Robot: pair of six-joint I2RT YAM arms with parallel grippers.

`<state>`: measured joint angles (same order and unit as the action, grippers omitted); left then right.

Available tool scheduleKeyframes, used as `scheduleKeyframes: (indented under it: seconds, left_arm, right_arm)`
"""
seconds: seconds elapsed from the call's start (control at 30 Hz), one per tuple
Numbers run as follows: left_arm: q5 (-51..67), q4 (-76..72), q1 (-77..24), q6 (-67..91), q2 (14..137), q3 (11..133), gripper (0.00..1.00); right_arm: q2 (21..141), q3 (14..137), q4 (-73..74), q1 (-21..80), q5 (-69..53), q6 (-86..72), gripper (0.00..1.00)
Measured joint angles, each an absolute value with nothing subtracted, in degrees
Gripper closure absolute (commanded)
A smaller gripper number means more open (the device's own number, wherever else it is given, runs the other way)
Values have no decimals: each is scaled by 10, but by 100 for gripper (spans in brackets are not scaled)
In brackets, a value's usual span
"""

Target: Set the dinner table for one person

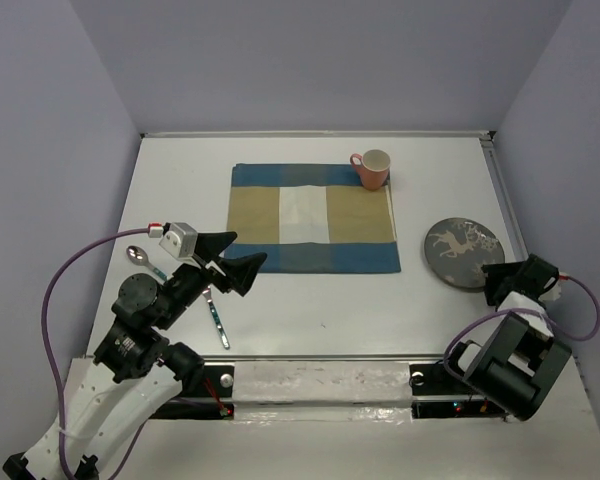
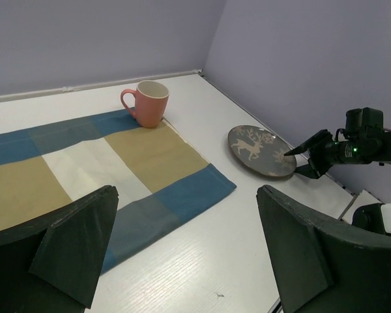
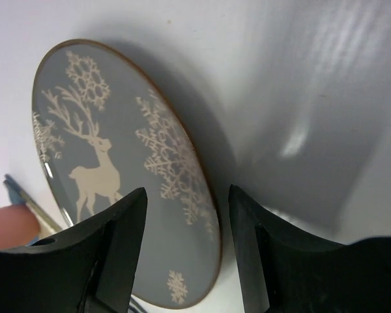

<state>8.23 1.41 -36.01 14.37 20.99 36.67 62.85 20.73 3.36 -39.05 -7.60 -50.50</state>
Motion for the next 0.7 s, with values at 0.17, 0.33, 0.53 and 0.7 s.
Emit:
scheduleKeyframes:
  seconds: [0.17, 0.33, 0.53, 0.7]
  left_arm:
    - [81, 15, -360, 144, 210, 367, 1]
    - [81, 16, -359, 144, 212, 366, 1]
    - [81, 16, -354, 144, 215, 367, 1]
    - [81, 16, -347, 144, 224, 367, 1]
  right_arm:
    - [686, 193, -70, -393, -149, -524, 50]
    - [726, 157, -166, -394, -194, -549, 90]
    - [698, 122, -227, -394, -216, -572, 100]
    - [600, 111, -169, -393, -207, -564, 100]
